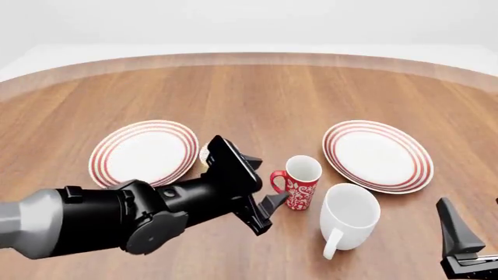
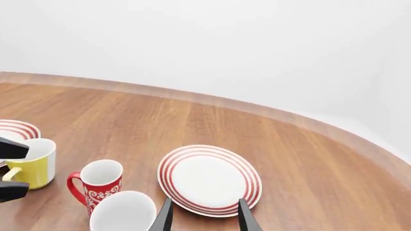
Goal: Put the red mug on the left plate.
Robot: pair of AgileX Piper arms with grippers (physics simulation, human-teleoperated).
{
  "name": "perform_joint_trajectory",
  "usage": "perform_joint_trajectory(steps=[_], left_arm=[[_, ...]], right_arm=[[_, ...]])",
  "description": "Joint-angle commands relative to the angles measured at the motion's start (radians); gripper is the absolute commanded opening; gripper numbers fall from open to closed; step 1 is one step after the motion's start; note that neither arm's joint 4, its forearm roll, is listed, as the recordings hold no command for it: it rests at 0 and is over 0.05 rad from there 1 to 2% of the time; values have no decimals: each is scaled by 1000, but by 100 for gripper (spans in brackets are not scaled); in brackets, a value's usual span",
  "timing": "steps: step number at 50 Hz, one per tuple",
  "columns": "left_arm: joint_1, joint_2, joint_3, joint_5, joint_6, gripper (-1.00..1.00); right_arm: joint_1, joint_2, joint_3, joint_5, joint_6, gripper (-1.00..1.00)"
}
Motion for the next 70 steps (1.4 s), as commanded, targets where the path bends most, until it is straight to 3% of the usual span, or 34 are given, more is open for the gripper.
perform_joint_trajectory(steps=[1,70], left_arm=[[-6,76,-41,-1,15,100],[12,184,-112,15,44,100]], right_arm=[[1,0,0,-1,0,100],[0,0,-3,-4,4,100]])
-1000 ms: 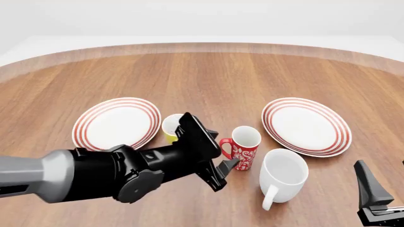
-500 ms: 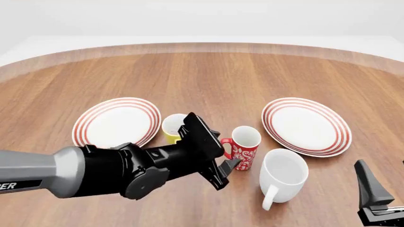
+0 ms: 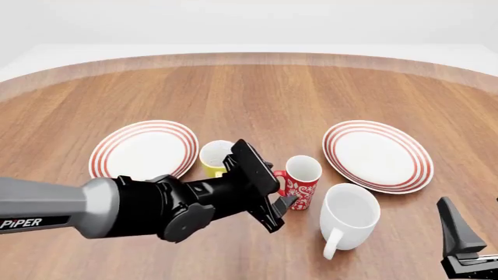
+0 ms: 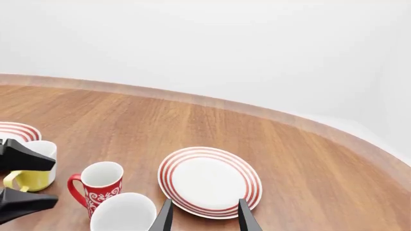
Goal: Put the red mug on the left plate.
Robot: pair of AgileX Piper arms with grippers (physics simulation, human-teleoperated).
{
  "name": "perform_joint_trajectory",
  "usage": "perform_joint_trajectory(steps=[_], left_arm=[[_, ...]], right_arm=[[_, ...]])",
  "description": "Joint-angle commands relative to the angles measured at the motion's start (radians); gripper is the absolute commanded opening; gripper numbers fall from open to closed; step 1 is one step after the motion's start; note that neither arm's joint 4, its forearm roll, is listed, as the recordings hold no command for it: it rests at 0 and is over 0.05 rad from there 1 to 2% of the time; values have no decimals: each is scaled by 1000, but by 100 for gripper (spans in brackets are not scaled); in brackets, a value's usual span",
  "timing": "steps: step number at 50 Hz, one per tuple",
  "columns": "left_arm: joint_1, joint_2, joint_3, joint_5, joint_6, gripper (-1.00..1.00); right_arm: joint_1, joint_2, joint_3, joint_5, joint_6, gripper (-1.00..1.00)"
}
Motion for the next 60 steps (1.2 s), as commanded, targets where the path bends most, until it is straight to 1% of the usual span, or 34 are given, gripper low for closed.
perform_joint_trajectory(steps=[1,45,60], left_arm=[[7,28,-13,-4,6,100],[27,77,-33,-16,11,100],[49,105,-60,-12,17,100]], right_arm=[[-1,0,0,1,2,100],[-5,0,-2,3,6,100],[-5,0,-2,3,6,100]])
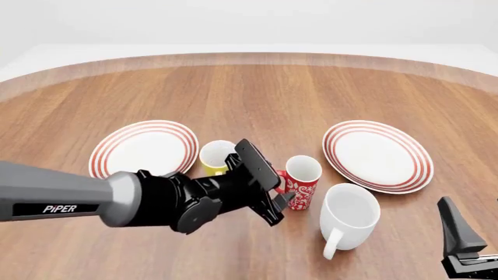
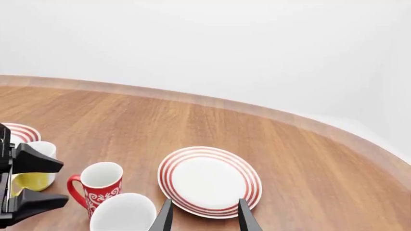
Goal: Put the red mug on the left plate.
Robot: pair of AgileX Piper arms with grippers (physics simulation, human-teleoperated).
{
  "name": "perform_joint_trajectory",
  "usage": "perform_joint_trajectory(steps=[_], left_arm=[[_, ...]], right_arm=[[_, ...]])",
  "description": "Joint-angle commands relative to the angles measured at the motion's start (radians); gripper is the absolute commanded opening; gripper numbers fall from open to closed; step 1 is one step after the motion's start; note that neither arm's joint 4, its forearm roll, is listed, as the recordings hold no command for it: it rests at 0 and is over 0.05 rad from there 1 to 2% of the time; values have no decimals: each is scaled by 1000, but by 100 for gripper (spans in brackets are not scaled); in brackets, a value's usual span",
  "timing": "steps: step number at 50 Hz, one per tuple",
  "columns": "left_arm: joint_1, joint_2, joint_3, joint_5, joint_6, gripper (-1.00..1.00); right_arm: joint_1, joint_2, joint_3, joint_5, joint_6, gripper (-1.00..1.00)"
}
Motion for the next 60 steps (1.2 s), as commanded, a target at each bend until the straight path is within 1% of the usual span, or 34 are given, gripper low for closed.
perform_joint_trajectory(steps=[1,31,60], left_arm=[[12,18,-13,-1,4,100],[11,67,-38,-9,8,100],[41,99,-65,-12,26,100]], right_arm=[[0,0,-1,0,1,100],[0,0,1,0,5,100],[-3,0,-1,3,5,100]])
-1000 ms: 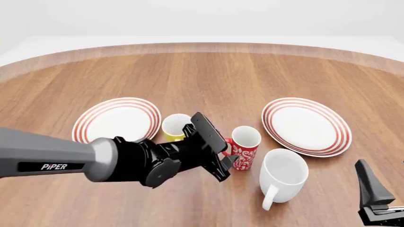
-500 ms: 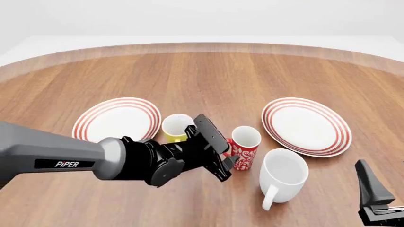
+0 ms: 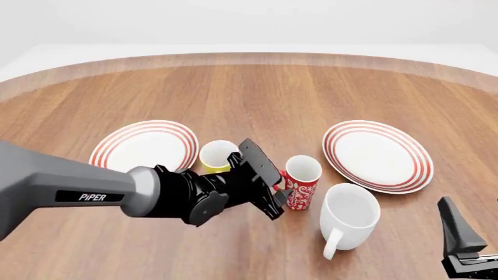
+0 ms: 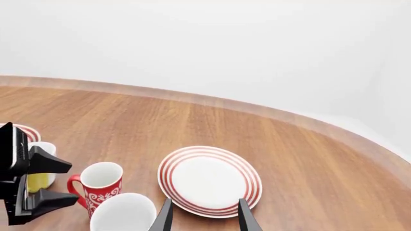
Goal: Put the red mug on the left plate.
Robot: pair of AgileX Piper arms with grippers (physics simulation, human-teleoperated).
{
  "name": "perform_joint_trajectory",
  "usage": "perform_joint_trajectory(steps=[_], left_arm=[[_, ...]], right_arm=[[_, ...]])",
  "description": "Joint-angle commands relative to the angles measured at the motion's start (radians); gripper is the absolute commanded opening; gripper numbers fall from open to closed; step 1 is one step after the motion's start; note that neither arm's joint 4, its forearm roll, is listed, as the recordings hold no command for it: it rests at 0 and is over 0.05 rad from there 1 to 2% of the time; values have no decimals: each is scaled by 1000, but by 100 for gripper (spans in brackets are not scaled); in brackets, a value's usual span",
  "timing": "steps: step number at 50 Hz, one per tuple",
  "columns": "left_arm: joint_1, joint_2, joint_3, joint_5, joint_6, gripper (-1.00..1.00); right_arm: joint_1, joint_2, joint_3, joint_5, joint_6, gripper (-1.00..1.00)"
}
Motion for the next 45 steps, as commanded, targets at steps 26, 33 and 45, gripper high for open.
perform_joint_trajectory(steps=[26,33,45], left_arm=[[11,22,-11,-5,8,100],[7,25,-12,-5,5,100],[15,23,-13,-11,6,-100]], right_arm=[[-1,0,1,-2,0,100],[-2,0,1,-1,0,100],[-1,0,0,-2,-1,100]])
